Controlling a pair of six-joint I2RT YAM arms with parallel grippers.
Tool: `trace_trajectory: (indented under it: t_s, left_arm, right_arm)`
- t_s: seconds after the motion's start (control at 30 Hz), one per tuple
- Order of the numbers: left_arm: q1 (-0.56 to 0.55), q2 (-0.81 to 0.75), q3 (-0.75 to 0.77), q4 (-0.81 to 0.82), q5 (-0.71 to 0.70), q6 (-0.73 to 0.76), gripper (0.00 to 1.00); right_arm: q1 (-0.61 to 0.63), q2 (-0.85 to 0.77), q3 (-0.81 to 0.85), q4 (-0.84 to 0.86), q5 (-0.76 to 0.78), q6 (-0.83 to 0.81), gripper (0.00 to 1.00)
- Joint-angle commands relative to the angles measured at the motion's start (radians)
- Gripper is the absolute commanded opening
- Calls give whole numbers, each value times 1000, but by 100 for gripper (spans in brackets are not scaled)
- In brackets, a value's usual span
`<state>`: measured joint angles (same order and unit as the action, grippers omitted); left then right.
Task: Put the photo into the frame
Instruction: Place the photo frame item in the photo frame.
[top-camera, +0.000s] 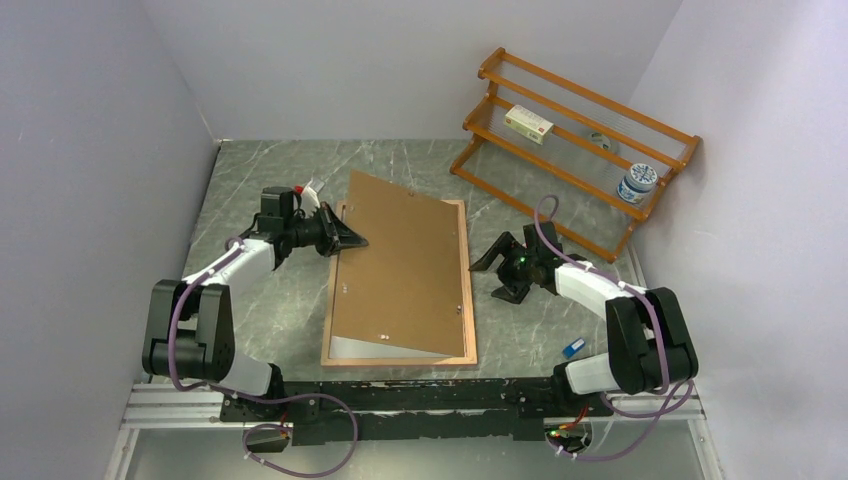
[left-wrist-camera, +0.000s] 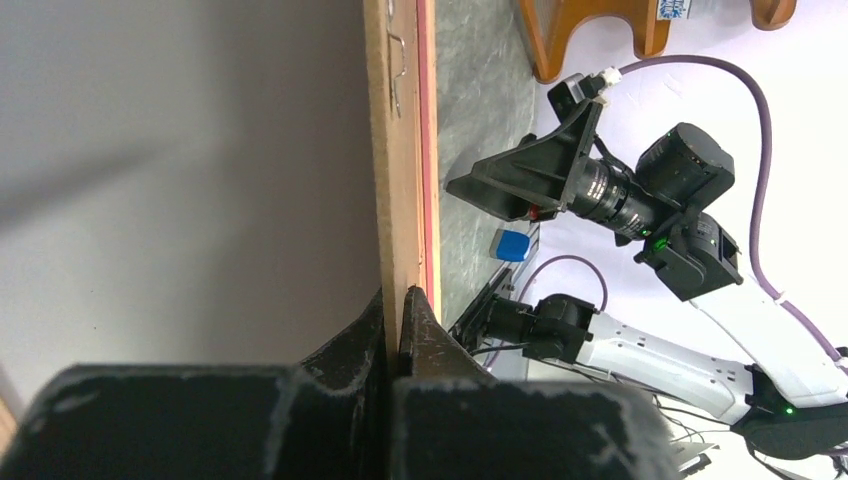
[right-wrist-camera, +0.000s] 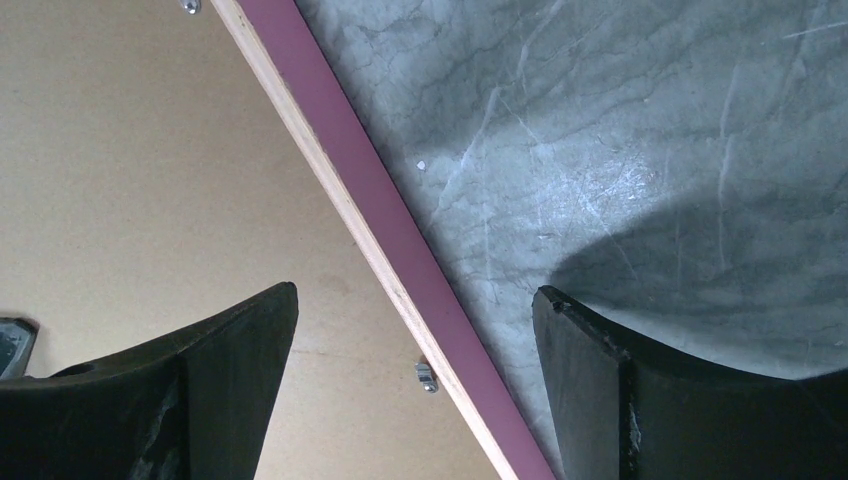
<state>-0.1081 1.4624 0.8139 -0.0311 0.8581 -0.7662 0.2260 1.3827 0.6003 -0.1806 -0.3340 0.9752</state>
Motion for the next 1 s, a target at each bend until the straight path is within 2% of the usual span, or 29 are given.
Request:
trace_trajectory:
  t_s: [0.0,0.33,0.47,0.7,0.83,0.97]
  left_arm:
    - [0,-57,-22,117,-13,8,3]
    - [-4,45,-38,228,72,-84,3]
    - [-18,75,-20,191,86,-76,10]
    - [-21,48,31,-35,14,-5,44]
    - [-21,37,66,-137,-25,37,69]
    - [-22,46,122,-231,-80,91,82]
  right_arm:
    - [-4,10,24,36,-13,-13,90]
    - [-5,38,24,54,-22,-7,90]
    - [-4,45,22,59,-27,-4,90]
    - [-4,51,22,58,-27,-4,90]
    - [-4,61,20,59,-29,-6,89]
    - [-4,70,18,66,-33,-6,89]
